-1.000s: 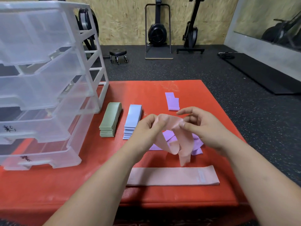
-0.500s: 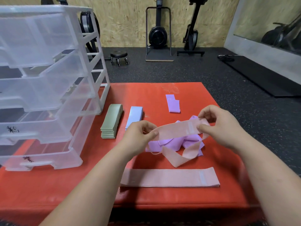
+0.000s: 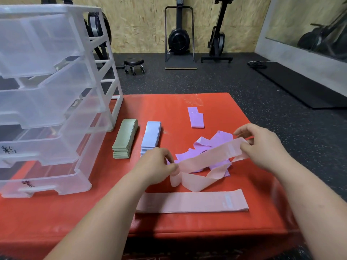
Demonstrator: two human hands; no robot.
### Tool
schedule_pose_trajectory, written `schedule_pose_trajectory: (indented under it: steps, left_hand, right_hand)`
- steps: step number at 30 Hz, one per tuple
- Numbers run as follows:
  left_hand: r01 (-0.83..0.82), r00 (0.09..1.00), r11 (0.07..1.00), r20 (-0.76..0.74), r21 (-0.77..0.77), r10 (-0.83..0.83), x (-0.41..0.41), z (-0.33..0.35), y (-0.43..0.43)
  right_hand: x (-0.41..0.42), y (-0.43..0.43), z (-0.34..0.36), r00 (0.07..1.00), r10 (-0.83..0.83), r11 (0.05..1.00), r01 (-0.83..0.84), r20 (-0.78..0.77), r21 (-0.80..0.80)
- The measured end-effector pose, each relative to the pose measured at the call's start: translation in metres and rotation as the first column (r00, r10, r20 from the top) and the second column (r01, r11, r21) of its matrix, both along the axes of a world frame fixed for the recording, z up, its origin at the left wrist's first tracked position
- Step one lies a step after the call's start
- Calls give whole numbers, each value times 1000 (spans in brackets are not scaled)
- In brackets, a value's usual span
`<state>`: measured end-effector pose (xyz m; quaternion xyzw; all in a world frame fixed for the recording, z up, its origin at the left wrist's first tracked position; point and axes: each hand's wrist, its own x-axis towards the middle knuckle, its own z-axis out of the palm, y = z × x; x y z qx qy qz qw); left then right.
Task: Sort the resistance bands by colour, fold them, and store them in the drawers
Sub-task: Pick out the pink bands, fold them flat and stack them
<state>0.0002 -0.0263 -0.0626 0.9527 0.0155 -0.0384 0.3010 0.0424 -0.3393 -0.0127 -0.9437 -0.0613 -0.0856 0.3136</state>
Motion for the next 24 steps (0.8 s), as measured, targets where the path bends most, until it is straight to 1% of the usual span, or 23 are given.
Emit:
schedule_pose_trajectory:
  steps: [2,5,7,10,13,15,17,19,20,22,24]
  left_hand:
    - [22,998,999,-59,-24,-23,-2,1,-2]
    - [106,981,994,-161,-16,-107,-4,1,-3]
    - [151,964,987,-214,-61,-161,-4,2,-1]
    - [242,945,968,-208,-69,-252,-6,4,-1]
    - [267,953,961,-132,-69,-274,-6,4,-1]
    - [201,976,966,-45,-161,-211,-5,4,-1]
    - [120,993,946,55,-302,-108,-2,7,1]
    - [76,991,889,132,-451,-18,1,11,1]
    - [69,987,849,157,-525,16,1,13,1]
    - [66,981,779,181,-624,62,1,17,1]
    - [80,980,775,192,-627,54,1,16,1]
  right_hand:
    - [0,-3,-2,1000,-16,1000,16,-1,-14]
    - [-2,-7,-5,1000,-29,1000,29,-3,-10]
    - [-5,-12,-8,999,-38,999,38,-4,-34]
    - [-7,-17,-12,999,-37,998,36,-22,-42]
    - [-4,-20,-12,999,-46,999,47,-21,20]
    - [-1,-22,-11,999,-50,994,49,3,96]
    - [1,-25,-11,999,-36,962,26,33,271]
    - [0,-26,-9,999,-27,874,6,37,486]
    - [-1,-25,-8,999,-27,823,6,28,568]
    - [-1,-25,-6,1000,-31,745,20,5,667]
    - [1,-28,-9,999,-36,715,42,-24,698]
